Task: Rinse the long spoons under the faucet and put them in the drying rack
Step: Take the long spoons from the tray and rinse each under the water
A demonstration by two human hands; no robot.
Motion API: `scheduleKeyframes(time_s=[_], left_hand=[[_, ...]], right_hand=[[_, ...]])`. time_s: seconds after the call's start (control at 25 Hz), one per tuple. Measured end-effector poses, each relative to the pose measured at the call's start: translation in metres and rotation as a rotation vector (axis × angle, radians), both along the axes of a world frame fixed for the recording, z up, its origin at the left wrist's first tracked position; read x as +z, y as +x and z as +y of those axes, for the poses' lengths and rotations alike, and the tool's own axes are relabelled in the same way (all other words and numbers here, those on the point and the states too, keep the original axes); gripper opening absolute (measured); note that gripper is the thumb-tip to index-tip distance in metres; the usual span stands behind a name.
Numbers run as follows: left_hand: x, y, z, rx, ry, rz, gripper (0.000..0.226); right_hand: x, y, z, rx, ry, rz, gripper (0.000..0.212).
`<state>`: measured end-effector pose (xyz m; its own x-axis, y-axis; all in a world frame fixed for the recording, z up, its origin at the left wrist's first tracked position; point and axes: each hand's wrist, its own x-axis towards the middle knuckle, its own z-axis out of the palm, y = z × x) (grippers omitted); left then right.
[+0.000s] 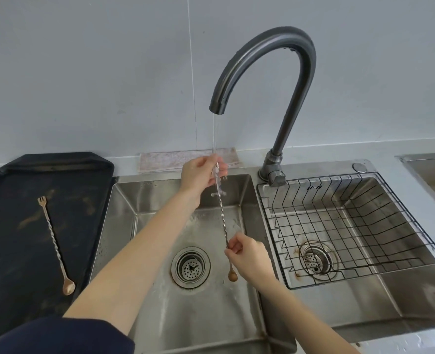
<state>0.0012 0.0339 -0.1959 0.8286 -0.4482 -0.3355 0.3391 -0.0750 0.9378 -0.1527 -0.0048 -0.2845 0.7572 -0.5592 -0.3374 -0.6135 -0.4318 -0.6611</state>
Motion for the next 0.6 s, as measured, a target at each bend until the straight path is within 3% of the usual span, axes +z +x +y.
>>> scheduleKeyframes(time_s=[0.08, 0.24, 0.6], left_hand=[[-0.006, -0.008, 0.002, 0.008, -0.029, 0.033, 0.02], [-0.032, -0.025, 0.015, -0.096, 0.101, 0.036, 0.021], [-0.048, -0.031, 0.03, -0.289, 0.251, 0.019, 0.028]], right_hand=[[0.0, 0.001, 0.001, -0.004, -0.005, -0.007, 0.003], [0.006, 0.005, 0.0, -0.025, 0.005, -0.037, 0.001], [0.034, 0.028, -0.012, -0.021, 0.148, -0.144, 0.011]])
